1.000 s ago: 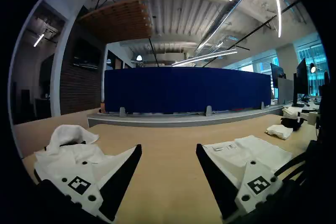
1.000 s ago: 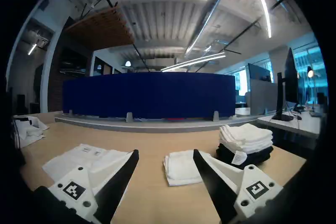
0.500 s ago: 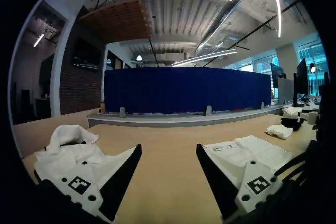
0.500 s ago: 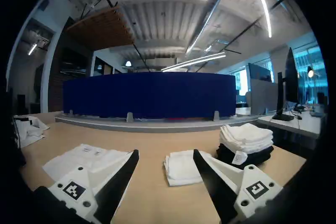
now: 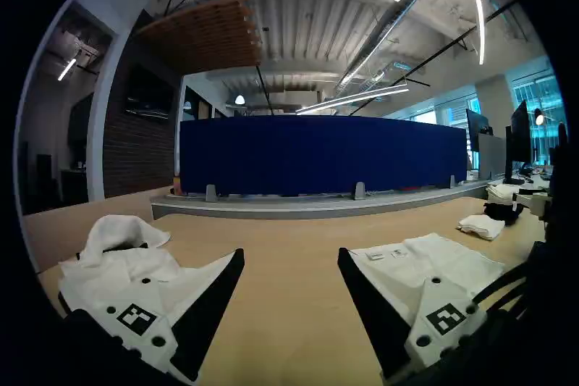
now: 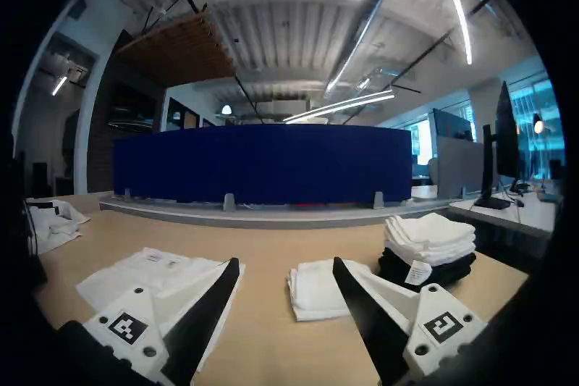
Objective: Fold towel
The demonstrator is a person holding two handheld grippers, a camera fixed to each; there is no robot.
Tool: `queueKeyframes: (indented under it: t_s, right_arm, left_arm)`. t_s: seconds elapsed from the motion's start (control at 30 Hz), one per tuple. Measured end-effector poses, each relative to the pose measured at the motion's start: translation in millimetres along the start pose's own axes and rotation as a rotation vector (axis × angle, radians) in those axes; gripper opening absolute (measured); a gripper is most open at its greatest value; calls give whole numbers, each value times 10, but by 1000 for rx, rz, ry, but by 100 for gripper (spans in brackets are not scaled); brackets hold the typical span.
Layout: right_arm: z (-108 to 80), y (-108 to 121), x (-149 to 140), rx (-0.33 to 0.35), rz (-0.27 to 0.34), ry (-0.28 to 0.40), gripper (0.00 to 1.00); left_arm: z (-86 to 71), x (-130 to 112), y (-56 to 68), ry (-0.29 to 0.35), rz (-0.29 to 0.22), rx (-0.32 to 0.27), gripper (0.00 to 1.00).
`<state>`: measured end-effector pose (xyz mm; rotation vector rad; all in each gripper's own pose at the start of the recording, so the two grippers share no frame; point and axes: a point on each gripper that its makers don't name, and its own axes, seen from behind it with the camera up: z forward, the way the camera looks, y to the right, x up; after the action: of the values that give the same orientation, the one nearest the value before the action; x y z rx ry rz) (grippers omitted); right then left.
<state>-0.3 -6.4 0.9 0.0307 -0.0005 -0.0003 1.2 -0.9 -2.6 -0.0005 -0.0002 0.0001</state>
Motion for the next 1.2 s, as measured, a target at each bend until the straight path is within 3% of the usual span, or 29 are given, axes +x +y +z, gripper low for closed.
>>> queueKeyframes:
  t_s: [0.2, 0.3, 0.5, 0.9, 1.2]
  right_arm:
    - [-4, -10, -6, 4, 5, -15, 100]
    - [-19, 3, 127, -1, 17, -11, 100]
    - [-75, 41, 568, -21, 18, -16, 100]
    - [-225, 79, 1789, -47, 37, -17, 100]
    - [-216, 124, 2076, -51, 52, -24, 100]
  left_arm:
    - [15, 46, -39, 3, 14, 5, 96]
    - [12, 238, -79, 19, 32, 12, 96]
    - [-16, 702, -74, 19, 13, 16, 96]
    - [-176, 1776, -13, -37, 31, 23, 96]
    - [-146, 2055, 63, -46, 21, 10, 96]
